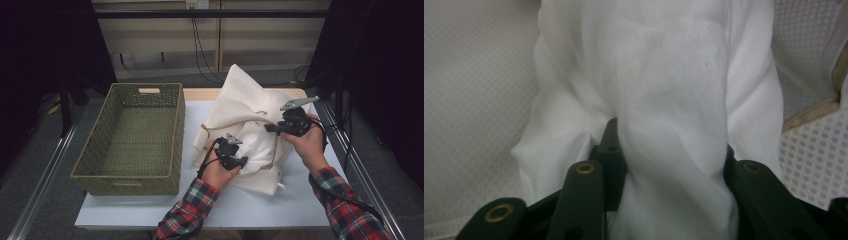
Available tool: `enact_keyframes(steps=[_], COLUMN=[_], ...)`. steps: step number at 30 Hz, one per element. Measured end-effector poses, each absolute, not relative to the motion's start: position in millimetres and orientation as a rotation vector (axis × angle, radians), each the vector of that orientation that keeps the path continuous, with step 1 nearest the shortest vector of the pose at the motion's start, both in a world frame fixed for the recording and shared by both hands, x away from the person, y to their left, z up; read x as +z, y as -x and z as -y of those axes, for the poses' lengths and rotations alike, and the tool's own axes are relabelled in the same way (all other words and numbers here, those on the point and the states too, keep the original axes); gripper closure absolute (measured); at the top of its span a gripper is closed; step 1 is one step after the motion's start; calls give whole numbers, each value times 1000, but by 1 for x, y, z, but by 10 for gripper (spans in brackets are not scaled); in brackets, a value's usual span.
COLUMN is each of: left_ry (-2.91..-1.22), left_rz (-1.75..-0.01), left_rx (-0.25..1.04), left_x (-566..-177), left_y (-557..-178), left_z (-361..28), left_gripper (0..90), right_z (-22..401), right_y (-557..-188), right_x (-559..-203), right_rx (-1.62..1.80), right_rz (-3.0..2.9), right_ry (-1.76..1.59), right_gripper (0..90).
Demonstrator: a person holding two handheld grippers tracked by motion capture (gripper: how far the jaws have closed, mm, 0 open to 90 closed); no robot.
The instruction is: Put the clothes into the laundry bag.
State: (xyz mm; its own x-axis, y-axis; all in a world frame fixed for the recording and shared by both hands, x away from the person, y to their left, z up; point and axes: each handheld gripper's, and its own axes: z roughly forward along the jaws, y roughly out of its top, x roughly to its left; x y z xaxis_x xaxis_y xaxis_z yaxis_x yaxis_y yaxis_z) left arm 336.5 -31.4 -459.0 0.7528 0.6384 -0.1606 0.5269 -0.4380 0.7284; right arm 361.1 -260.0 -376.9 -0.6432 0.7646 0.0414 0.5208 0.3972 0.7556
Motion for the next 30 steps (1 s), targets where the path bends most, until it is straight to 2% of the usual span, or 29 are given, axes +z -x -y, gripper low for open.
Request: enact_keyframes(steps=[9,30], left_ry=[-2092,-2040], left_rz=[-905,-947], left_rx=[164,256], left_x=[-456,-453], left_y=[-350,-373], left_z=[46,64], left_gripper=[639,638], right_z=[261,265], right_y=[-360,-360], right_x=[-371,-371], right_rx=[1117,1144], right_rz=[-2343,-2344], right_ry=[-1116,-1120], right_gripper=[886,886])
